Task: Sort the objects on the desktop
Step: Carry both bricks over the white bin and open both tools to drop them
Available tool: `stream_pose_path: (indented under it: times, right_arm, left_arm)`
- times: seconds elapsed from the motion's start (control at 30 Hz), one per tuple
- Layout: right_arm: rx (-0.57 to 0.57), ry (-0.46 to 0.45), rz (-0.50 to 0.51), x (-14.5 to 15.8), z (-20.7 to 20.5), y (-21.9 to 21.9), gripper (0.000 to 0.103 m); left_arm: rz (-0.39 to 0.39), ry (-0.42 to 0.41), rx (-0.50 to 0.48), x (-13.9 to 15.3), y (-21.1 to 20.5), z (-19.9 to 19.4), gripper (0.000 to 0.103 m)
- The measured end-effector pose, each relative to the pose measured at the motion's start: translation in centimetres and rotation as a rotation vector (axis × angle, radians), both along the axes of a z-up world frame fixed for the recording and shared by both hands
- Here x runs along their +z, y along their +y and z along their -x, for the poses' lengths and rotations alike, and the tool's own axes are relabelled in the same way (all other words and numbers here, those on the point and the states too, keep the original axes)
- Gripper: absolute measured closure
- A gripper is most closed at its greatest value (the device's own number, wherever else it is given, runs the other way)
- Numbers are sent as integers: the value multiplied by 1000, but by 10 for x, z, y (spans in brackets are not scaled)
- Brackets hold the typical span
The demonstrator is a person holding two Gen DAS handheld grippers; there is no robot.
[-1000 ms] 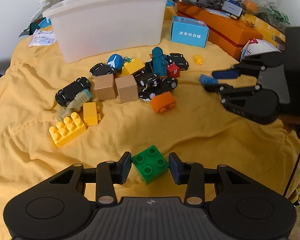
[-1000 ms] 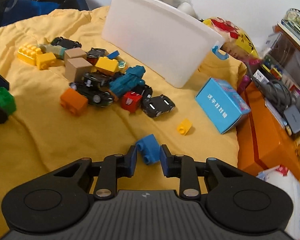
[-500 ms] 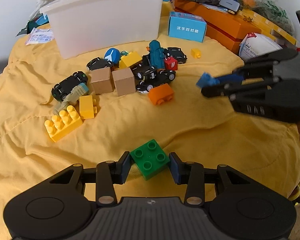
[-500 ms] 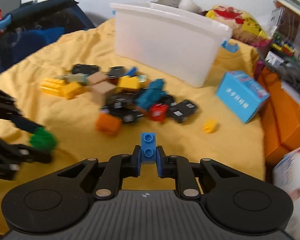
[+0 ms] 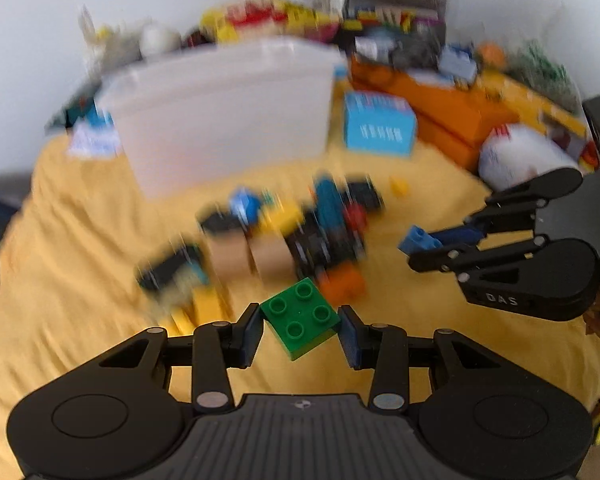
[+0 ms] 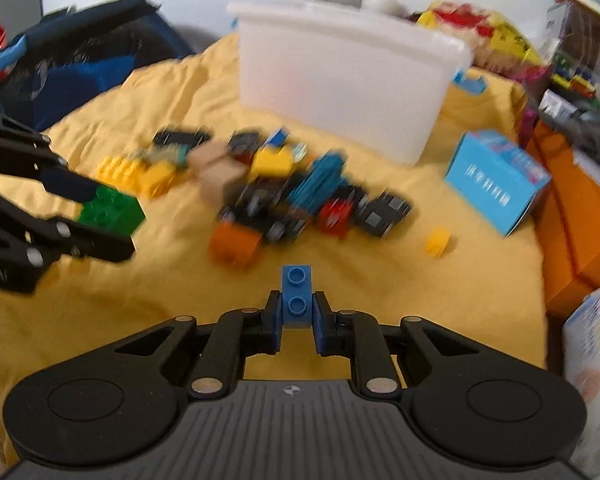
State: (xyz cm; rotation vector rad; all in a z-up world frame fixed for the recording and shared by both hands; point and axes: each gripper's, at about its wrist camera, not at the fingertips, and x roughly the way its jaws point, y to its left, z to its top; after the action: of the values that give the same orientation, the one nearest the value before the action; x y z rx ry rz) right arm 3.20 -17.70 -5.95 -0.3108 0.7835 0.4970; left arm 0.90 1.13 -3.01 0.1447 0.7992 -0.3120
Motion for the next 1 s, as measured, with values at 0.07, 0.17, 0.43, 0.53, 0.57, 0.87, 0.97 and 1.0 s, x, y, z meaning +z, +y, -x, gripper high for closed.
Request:
stream_pose_path:
  times: [0.07,0.17,0.43,0.53,0.57,0.87,0.97,1.0]
  right_arm:
    - [-12,-37,-14,14,-12,-4,86]
    - [-24,-127,-31,42,-36,-4,85]
    - [-52,-304,-73,105,-108,15,85]
    - [-63,-316,-90,117,-134,27,85]
    - [-67,-309,-94,118,-143,31,85]
    - [-160,-159,-61,85,-202,48,84]
    - [-167,-161,-47,80,-200,48,77]
    - [-167,-166,-50,80,-199,47,76]
  left_arm:
    - [-4,-52,4,20,4,-19,59]
    - [-33,-138,15,50,9,-50,59]
    - [21,-267,140,100,24,-133,59]
    - [21,-282,170,103,25,-161,59]
    - [17,-279,172,102,24,-172,59]
    - [-41,-178,197,70,26,-215,56]
    - [-31,-198,197,75,31,-208,51]
    - [-30,-207,195,78,32,-206,47]
